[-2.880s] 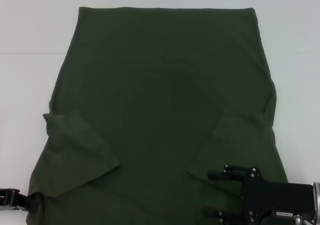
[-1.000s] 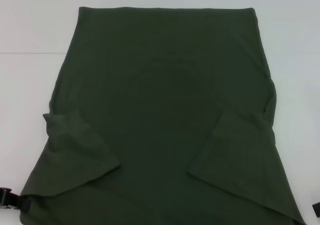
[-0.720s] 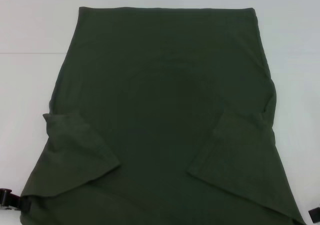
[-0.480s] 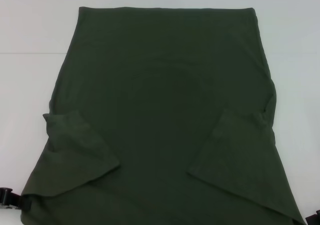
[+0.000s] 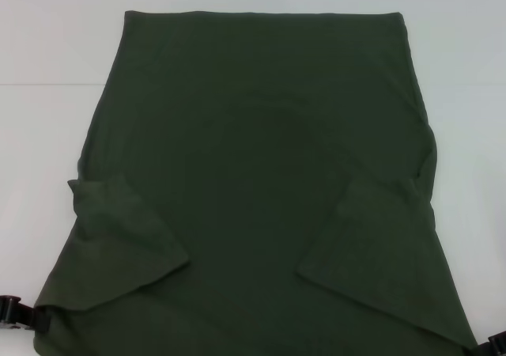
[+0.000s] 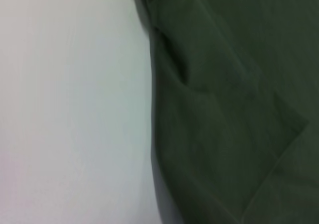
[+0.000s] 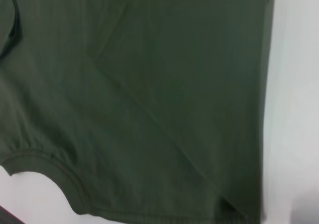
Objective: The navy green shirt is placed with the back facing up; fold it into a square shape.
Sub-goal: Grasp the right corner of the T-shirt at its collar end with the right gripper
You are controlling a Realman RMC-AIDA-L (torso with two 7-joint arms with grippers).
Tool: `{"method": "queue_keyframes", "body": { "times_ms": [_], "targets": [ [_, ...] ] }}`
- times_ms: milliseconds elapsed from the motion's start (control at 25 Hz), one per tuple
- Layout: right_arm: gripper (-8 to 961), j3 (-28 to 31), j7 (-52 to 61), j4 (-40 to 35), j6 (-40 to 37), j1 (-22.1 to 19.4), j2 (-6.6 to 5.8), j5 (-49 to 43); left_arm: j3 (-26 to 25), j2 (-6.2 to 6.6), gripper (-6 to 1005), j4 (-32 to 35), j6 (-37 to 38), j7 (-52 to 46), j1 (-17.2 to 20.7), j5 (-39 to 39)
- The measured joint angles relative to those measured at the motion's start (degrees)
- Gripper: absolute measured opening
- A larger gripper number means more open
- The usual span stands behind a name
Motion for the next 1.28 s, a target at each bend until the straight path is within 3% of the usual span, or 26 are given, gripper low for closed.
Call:
{"method": "queue_keyframes", "body": {
  "times_ms": [1280],
  "targets": [
    [790, -2.59, -0.37, 2.72, 3.18, 1.37, 0.74, 0.0, 0.03, 0.09, -1, -0.71, -0.38, -0.05, -0.04, 0.0]
  ]
}}
